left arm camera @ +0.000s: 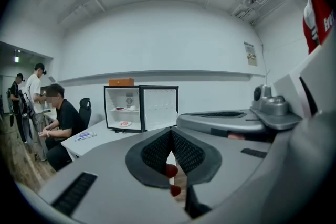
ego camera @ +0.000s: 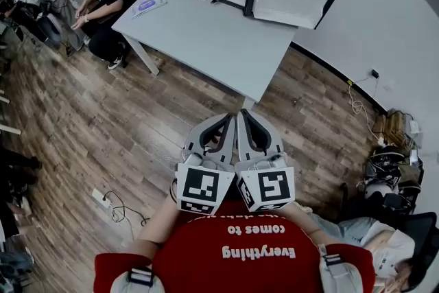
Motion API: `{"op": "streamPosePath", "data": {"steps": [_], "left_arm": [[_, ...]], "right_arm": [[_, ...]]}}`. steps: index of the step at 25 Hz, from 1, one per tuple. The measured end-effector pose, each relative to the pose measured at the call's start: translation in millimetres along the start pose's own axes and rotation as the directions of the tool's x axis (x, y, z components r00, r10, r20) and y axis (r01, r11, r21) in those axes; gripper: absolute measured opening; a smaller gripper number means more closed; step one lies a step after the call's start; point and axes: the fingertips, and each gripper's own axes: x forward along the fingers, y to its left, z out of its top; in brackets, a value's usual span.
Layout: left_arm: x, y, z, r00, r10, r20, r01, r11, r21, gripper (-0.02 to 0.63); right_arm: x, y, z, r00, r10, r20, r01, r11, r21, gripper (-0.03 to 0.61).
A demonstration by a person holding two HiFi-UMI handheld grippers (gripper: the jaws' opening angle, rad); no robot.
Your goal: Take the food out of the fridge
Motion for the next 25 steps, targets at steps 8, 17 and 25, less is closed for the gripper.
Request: {"op": "streamPosePath", "data": {"steps": [8, 17, 25], "left_arm": [[29, 51, -3, 1.000, 0.010, 0.005, -0.010, 1.000, -0.009, 0.005], [93, 149, 26, 0.998, -0.043, 0.046, 0.042, 0.999, 0.028, 0.005], [129, 223, 34, 0.993, -0.115, 0.032, 0.113, 0.992, 0.053, 0.005]], "right_arm": [[61, 3, -4, 1.000, 0.003, -0.004, -0.003, 0.999, -0.037, 0.012], [176, -2, 3, 0.998, -0.042, -0.047, 0.041, 0.999, -0.010, 0.012], [255, 7, 6, 0.994, -0.103, -0.038, 0.104, 0.994, 0.025, 0.012]]}}
